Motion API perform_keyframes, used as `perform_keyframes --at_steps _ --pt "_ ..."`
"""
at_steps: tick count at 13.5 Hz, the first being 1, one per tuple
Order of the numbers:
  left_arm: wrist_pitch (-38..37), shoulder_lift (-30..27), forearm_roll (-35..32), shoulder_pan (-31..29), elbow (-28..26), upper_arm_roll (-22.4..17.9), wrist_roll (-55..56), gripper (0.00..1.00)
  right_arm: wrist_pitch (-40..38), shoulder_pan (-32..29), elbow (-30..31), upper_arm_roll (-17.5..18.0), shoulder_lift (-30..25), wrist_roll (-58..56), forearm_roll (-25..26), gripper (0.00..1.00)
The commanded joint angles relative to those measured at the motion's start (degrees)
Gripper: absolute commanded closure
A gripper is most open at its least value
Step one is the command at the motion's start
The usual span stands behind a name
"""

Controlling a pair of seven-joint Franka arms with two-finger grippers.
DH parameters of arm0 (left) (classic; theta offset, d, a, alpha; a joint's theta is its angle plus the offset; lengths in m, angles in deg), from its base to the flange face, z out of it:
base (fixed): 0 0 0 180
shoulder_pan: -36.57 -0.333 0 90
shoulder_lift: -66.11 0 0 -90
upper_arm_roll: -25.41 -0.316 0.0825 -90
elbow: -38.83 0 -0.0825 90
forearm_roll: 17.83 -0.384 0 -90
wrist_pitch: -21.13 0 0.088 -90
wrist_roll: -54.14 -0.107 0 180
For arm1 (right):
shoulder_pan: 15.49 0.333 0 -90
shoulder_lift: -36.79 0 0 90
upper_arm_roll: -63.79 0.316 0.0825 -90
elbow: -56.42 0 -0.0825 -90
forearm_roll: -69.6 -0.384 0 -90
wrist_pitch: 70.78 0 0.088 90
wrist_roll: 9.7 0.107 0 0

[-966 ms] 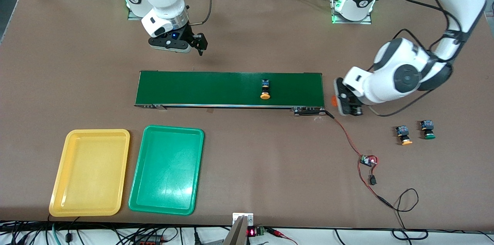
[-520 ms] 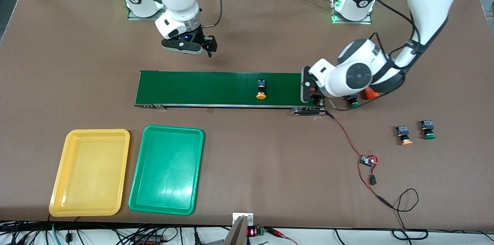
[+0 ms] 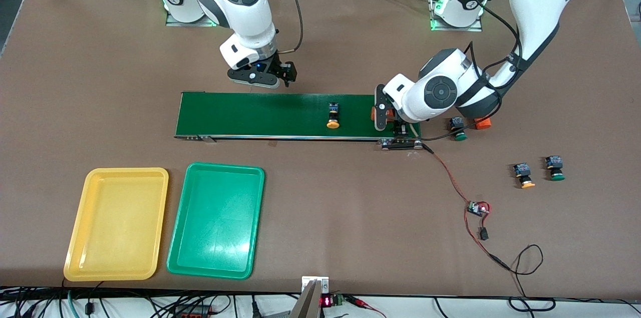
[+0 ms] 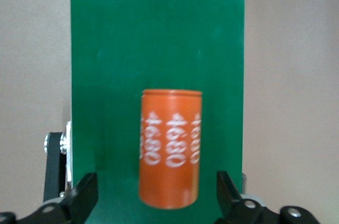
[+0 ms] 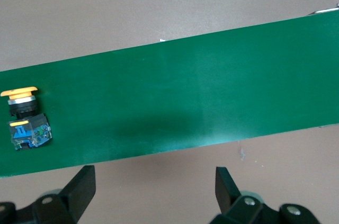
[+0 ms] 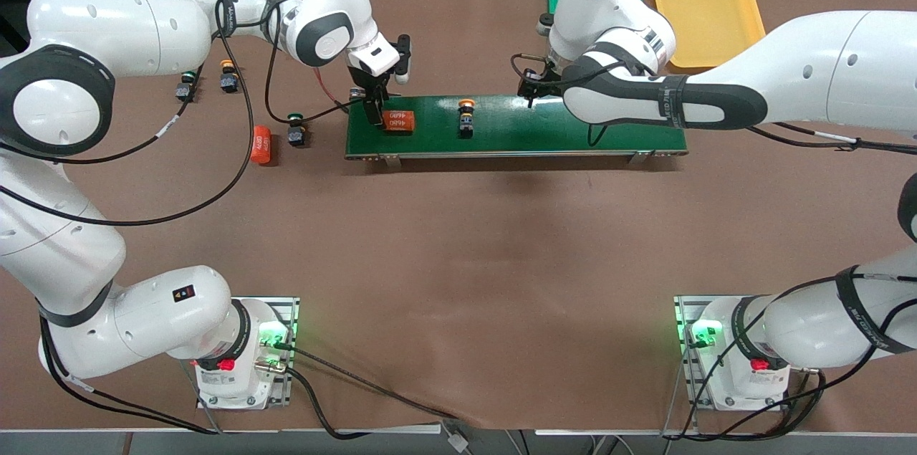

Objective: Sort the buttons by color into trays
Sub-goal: 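Place the orange cylinder on the conveyor while the right gripper approaches the button, then grasp the yellow button on the conveyor with the right gripper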

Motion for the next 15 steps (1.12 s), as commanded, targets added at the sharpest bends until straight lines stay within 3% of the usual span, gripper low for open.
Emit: perform_keyframes --at_steps 1,8,10,12,15 --pt "-2.0 -1.1 -1.3 -1.8 0.9 -0.1 1.2 0.0 -0.7 1.0 -1.3 -0.7 1.5 1.4 2.6 0.0" --pt "-8.1 -2.3 -1.3 -11.4 8.4 -1.6 14.9 0.0 -0.1 1.0 -1.4 -0.7 2.9 1.6 3.0 0.0" --pt "-13.8 -2.2 -1.3 -13.0 14.3 -4.1 19.3 0.0 -0.1 1.6 -2.8 -0.7 4.3 1.8 3.0 0.0" --pt "-15.6 -1.6 -1.3 -12.2 20.2 -9.1 22.8 0.0 -0.5 3.2 -5.6 -1.3 6.7 1.9 2.9 0.0" --pt "-15.6 -1.3 -1.3 -10.8 23.2 -16.1 34.2 0.0 -0.5 8.0 -9.0 -5.1 9.2 3.6 3.0 0.0"
